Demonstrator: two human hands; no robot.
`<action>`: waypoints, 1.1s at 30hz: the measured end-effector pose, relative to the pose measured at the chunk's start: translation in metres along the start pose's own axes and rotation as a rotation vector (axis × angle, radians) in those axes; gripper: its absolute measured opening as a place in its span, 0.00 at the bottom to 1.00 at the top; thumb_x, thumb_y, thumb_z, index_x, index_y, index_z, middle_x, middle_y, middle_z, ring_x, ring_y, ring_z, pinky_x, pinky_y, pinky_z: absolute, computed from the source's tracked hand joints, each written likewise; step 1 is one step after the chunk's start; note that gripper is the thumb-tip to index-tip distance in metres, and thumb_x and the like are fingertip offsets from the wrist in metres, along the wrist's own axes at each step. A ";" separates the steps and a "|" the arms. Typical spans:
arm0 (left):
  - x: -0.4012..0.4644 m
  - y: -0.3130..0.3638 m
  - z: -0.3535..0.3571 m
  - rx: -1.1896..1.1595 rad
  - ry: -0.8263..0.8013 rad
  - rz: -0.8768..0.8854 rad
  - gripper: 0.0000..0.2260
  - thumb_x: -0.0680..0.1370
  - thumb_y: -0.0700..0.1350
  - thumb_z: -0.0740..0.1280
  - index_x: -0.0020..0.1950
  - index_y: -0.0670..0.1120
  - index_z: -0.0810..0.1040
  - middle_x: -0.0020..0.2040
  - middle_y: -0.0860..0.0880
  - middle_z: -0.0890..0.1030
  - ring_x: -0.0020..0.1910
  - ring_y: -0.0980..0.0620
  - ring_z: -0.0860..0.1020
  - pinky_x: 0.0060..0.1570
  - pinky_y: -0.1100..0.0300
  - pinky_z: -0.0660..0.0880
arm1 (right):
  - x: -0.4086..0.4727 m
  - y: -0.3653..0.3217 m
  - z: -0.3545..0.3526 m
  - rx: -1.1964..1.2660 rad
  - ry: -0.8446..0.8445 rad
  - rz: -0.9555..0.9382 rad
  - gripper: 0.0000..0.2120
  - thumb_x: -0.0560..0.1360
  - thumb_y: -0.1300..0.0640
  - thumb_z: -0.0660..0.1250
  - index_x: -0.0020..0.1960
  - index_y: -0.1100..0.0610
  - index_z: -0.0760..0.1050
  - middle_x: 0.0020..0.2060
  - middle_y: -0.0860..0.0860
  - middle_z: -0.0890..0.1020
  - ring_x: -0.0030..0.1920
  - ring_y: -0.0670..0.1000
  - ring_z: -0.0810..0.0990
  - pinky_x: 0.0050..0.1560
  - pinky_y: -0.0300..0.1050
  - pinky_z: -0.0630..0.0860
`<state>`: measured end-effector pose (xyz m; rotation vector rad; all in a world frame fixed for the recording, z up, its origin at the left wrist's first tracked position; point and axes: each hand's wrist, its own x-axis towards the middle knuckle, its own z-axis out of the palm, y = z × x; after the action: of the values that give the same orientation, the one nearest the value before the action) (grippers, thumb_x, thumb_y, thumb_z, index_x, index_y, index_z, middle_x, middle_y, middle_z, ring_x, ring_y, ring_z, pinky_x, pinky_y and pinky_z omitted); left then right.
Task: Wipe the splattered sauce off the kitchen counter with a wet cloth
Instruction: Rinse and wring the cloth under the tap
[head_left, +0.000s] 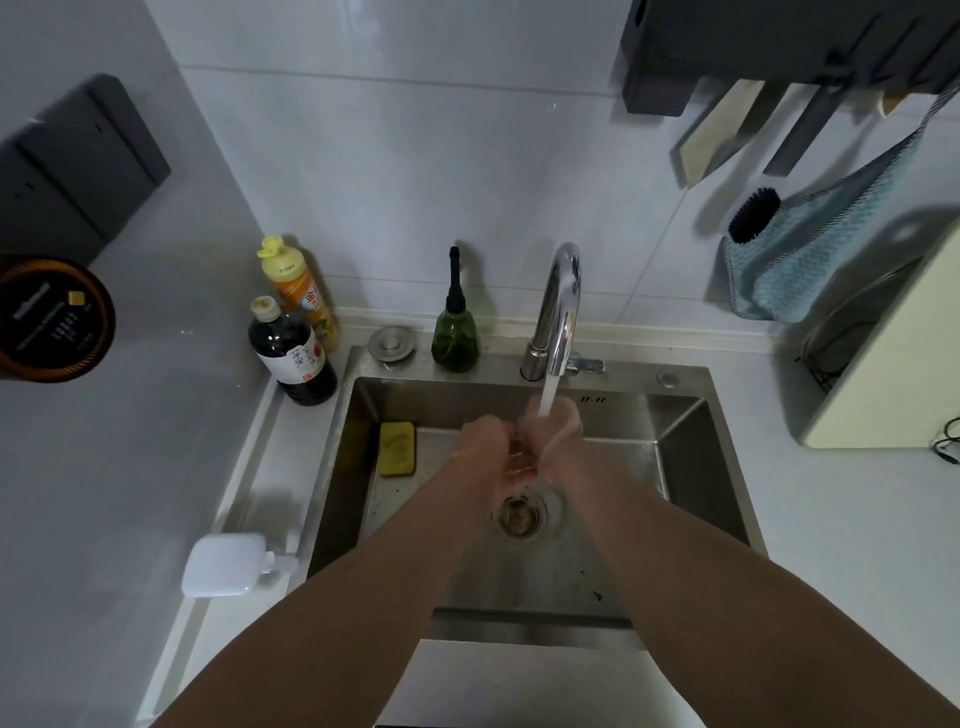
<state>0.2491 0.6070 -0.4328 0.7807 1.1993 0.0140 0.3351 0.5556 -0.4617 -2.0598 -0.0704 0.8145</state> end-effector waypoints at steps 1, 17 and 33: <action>-0.004 0.001 0.000 -0.005 0.011 -0.013 0.11 0.83 0.38 0.61 0.55 0.35 0.82 0.45 0.37 0.87 0.47 0.38 0.87 0.48 0.37 0.84 | -0.001 0.000 0.001 -0.020 -0.017 0.013 0.15 0.83 0.57 0.60 0.61 0.66 0.77 0.49 0.57 0.80 0.49 0.57 0.79 0.45 0.43 0.75; 0.007 -0.001 0.052 -0.101 -0.304 -0.093 0.10 0.83 0.43 0.63 0.48 0.38 0.81 0.42 0.38 0.84 0.41 0.42 0.81 0.43 0.50 0.81 | 0.006 0.014 -0.071 0.261 -0.139 0.053 0.26 0.83 0.36 0.52 0.59 0.53 0.80 0.57 0.56 0.82 0.56 0.56 0.80 0.59 0.56 0.76; 0.027 -0.007 0.014 -0.130 -0.053 -0.051 0.12 0.82 0.35 0.58 0.62 0.34 0.77 0.65 0.31 0.79 0.58 0.35 0.81 0.63 0.37 0.78 | 0.054 -0.024 -0.078 0.375 -0.049 0.109 0.20 0.81 0.43 0.58 0.59 0.57 0.77 0.51 0.56 0.80 0.48 0.54 0.77 0.52 0.52 0.76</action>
<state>0.2692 0.6050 -0.4569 0.6328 1.1556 0.0289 0.4278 0.5325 -0.4415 -1.7017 0.1580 0.8718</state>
